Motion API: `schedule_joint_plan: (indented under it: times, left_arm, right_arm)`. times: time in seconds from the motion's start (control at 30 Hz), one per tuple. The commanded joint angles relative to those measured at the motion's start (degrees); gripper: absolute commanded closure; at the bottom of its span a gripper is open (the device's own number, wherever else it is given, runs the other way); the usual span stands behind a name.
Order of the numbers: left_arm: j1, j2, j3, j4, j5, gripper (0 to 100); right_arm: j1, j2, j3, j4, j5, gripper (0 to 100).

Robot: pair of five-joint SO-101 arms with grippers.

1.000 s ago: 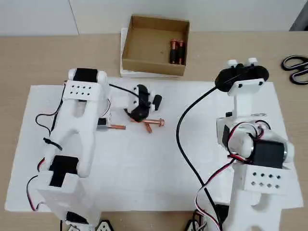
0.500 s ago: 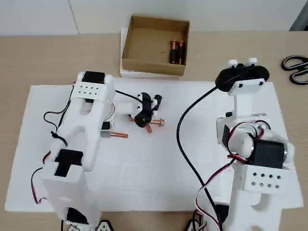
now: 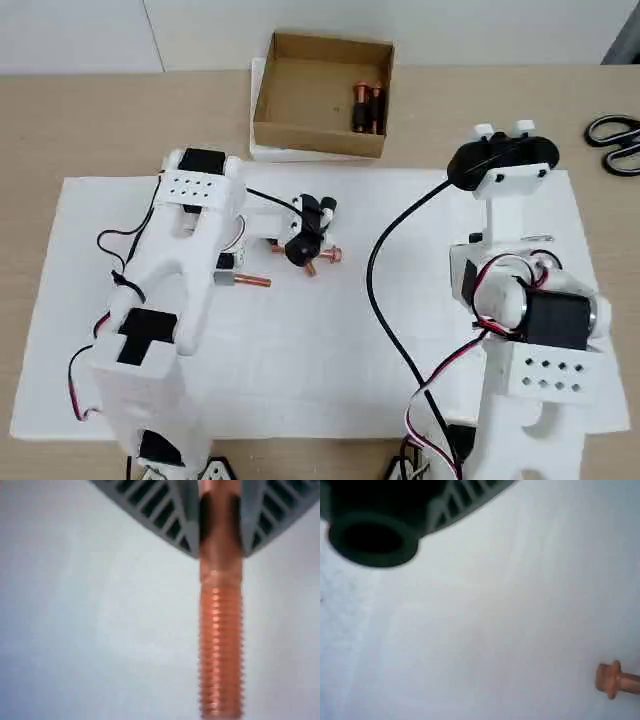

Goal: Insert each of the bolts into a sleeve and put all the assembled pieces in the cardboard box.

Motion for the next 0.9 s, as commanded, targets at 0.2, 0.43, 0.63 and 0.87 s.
schedule_joint_plan:
  times: [0.2,0.43,0.63,0.87]
  left_arm:
    - [1.3,-0.4,-3.6,-3.1,-10.8,88]
    - [1.4,-1.0,-3.8,-3.5,-7.6,88]
    - [1.1,-0.7,-14.7,-3.3,14.7,88]
    - [0.7,-1.0,-23.8,-1.6,67.8,87]
  right_arm:
    - [0.0,-0.4,-3.0,0.1,-0.6,99.5]
    - [0.0,-0.4,-3.0,0.0,-0.6,99.5]
    - [-0.1,-0.4,-3.0,-0.2,-0.6,99.5]
    - [-0.1,-0.4,-3.0,-0.2,-0.6,99.5]
